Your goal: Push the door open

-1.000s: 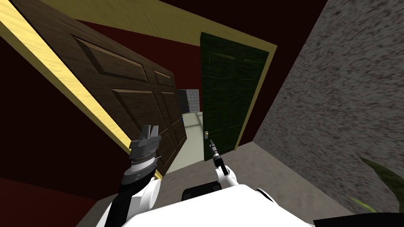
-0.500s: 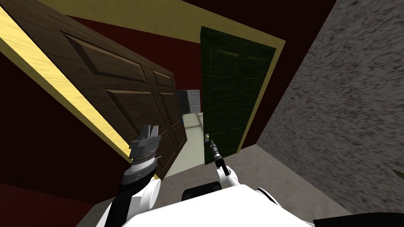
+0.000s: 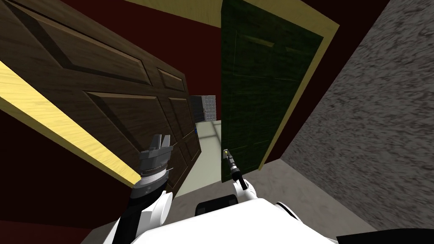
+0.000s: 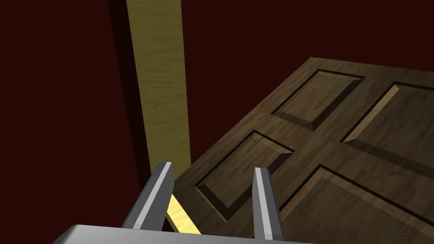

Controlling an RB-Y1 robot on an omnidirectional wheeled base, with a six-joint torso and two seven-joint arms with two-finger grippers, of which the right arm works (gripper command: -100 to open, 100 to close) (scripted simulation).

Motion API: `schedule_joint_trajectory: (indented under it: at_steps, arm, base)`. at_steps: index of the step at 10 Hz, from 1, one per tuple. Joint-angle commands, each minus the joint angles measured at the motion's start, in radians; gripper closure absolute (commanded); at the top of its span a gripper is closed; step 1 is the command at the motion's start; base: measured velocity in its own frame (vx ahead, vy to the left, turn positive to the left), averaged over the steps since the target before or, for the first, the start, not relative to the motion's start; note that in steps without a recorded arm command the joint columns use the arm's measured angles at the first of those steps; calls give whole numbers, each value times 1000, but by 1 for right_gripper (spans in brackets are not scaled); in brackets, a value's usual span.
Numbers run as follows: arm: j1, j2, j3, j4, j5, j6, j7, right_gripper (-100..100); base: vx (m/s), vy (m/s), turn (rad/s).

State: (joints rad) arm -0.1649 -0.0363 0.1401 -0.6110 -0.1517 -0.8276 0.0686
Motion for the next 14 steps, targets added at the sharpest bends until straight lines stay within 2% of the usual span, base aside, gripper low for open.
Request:
schedule_joint_trajectory:
  at_steps: [1,2,3,4,9,10,14]
  arm:
    - [2,11,-3,3,-1,-5,0,-100]
    - [3,19,-4,5,-1,-8,0,-100]
    - [7,14,-2,0,-1,-5,0,-100]
    - [7,14,-2,0,-1,-5,0,100]
    - [7,14,-2,0,-1,-5,0,100]
    - [6,5,-13,2,-6,-4,9,100]
    - [2,-10,-39,5,-19,-5,27,100]
  base:
    - [199,33,29]
    - [191,27,10]
    - [67,7,-8]
    - [-14,1,8]
    - [-10,-2,2]
    - [153,13,-28]
    - [170,38,-33]
